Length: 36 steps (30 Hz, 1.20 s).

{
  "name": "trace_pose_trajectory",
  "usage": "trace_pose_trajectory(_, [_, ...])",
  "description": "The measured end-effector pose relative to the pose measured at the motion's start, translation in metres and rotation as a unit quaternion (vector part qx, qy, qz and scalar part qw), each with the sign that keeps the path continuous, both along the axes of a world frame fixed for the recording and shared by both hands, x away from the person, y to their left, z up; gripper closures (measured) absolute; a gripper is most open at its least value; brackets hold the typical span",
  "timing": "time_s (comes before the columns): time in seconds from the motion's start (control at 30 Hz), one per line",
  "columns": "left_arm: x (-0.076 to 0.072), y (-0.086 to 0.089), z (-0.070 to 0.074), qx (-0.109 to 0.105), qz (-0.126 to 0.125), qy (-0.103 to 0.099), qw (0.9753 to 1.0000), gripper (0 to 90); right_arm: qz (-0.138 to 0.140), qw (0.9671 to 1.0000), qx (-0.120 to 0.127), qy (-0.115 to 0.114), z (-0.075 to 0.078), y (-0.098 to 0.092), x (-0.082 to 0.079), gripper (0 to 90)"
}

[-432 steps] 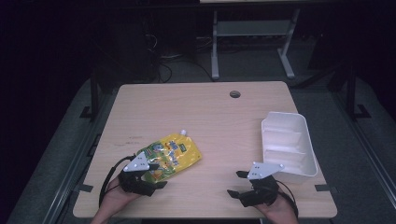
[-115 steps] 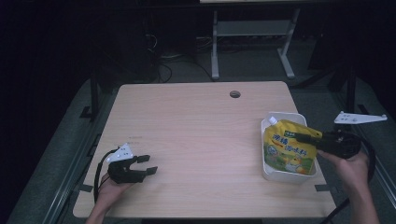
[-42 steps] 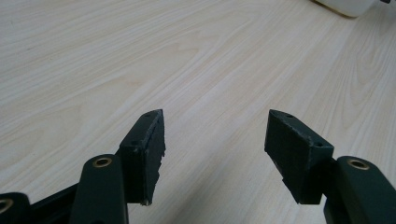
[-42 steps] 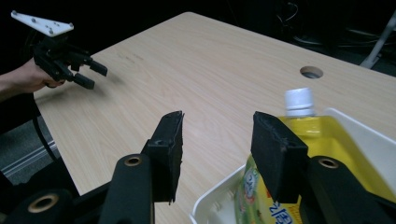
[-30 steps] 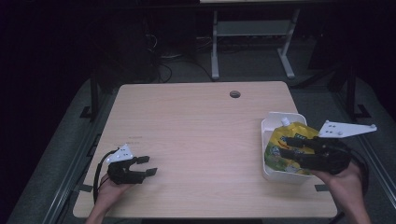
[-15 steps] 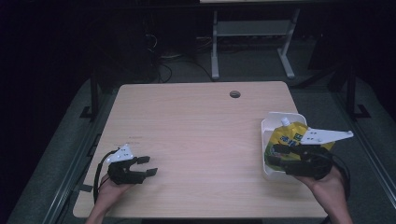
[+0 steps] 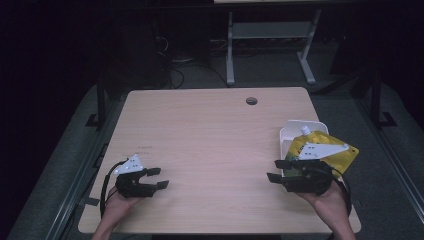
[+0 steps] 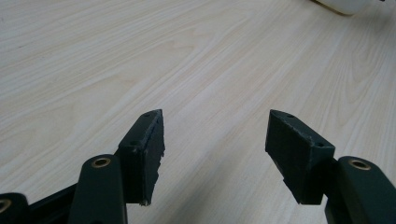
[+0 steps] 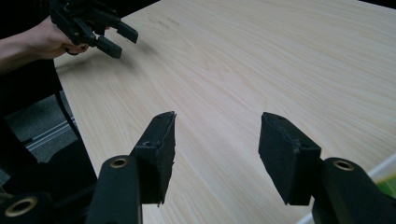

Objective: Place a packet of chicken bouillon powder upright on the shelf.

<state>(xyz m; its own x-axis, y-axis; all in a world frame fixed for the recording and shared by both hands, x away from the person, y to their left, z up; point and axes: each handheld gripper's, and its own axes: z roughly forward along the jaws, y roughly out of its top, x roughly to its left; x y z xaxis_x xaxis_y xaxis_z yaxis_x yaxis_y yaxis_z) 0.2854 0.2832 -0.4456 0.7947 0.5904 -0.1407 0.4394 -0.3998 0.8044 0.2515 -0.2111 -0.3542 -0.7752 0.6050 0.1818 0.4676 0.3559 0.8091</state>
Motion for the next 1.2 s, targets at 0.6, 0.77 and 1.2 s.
trace_pose_trajectory(0.6, [-0.001,-0.001,0.000,-0.001,-0.004,0.002,1.0000,36.3,0.027,0.9996,0.005,0.002,-0.014,0.039,0.011,41.4])
trace_pose_trajectory(0.77, [-0.001,-0.002,0.000,0.000,-0.008,0.003,1.0000,35.2,0.036,0.9993,0.004,0.004,-0.019,0.051,0.016,40.9])
trace_pose_trajectory(1.2, [0.000,-0.005,0.000,0.000,-0.014,0.007,0.9999,33.3,0.051,0.9986,-0.004,0.010,-0.030,0.073,0.024,39.2])
